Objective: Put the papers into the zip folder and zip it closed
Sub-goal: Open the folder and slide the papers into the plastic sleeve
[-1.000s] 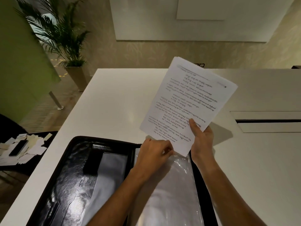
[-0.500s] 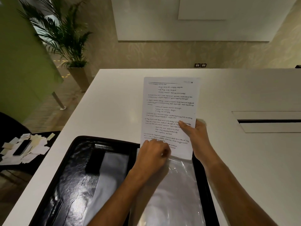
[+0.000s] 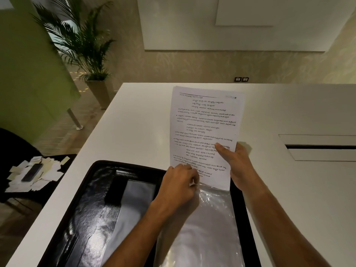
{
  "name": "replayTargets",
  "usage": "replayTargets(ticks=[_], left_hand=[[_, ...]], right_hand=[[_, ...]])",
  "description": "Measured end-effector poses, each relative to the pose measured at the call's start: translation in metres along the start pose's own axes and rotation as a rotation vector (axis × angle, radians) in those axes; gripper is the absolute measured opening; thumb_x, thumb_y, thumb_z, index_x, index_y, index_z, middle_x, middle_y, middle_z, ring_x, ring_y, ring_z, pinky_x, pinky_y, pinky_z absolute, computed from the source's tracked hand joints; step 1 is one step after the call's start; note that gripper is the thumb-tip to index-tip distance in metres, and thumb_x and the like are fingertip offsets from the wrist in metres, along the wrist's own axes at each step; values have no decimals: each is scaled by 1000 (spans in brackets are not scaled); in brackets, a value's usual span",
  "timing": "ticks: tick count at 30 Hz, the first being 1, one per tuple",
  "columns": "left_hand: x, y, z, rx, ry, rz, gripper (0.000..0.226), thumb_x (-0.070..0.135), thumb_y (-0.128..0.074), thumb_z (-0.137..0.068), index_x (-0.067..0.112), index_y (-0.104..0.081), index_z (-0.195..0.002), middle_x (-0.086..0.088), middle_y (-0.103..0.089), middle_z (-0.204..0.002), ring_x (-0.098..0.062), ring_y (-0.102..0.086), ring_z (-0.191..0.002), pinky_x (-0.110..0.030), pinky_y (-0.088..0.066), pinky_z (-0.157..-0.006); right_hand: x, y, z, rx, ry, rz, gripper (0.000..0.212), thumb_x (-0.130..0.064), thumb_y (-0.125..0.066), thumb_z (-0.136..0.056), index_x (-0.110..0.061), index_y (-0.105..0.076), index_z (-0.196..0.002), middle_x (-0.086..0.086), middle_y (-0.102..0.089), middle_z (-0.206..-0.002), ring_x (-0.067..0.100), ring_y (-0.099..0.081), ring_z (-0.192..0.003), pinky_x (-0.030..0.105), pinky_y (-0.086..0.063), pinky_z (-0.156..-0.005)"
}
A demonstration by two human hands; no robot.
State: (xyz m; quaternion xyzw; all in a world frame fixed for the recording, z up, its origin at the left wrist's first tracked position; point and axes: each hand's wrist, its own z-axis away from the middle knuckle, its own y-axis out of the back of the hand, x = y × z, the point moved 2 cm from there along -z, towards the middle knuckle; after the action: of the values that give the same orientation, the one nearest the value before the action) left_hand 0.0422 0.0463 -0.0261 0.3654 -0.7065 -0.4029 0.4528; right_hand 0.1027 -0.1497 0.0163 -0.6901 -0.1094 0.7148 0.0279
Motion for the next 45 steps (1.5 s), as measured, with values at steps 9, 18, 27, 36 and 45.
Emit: replayTargets(ticks=[9,18,27,36,45], left_hand=[[-6,-5,13,74,-29,3,17,30,-86,-82,30,-71,-91,14,-73,-90,-11,-63,-83,-29,-52,-71],[-9,-11,14,1,-45,-59,19,38,-58,-93,28,-74,-94,11,-76,-93,-13,-63,-86,-33,-49,-78],[-38,-8,16,-23,-8,-66,17,49,-69,-86,38,-76,-97,26,-71,-107,-5,-51,-104,-31,-36,-84],[-55,2,20,-27,14,89,31,70,-76,-79,43,-80,-93,25,-49,-110,-4,-42,-107,-25,-33,-90],[-20,-12,12,-49,-29,154,15,41,-68,-91,39,-79,-101,25,-69,-101,2,-48,-100,-29,-34,-89]], right_hand=[[-4,5,5,128,17,-106,30,-13,-71,-104,-13,-73,-134,10,-81,-128,35,-79,-115,58,-61,-100],[0,3,7,125,24,-73,33,-14,-71,-105,-13,-71,-137,10,-80,-130,36,-78,-116,63,-59,-103],[0,13,6,176,3,-98,31,-11,-72,-103,-12,-73,-134,11,-81,-127,36,-79,-115,63,-59,-104],[-3,13,3,242,46,-137,30,-12,-73,-103,-14,-73,-133,8,-81,-128,31,-79,-116,62,-59,-104],[2,-11,0,328,49,-359,42,-19,-73,-104,-21,-66,-145,3,-77,-137,25,-73,-127,61,-54,-112]])
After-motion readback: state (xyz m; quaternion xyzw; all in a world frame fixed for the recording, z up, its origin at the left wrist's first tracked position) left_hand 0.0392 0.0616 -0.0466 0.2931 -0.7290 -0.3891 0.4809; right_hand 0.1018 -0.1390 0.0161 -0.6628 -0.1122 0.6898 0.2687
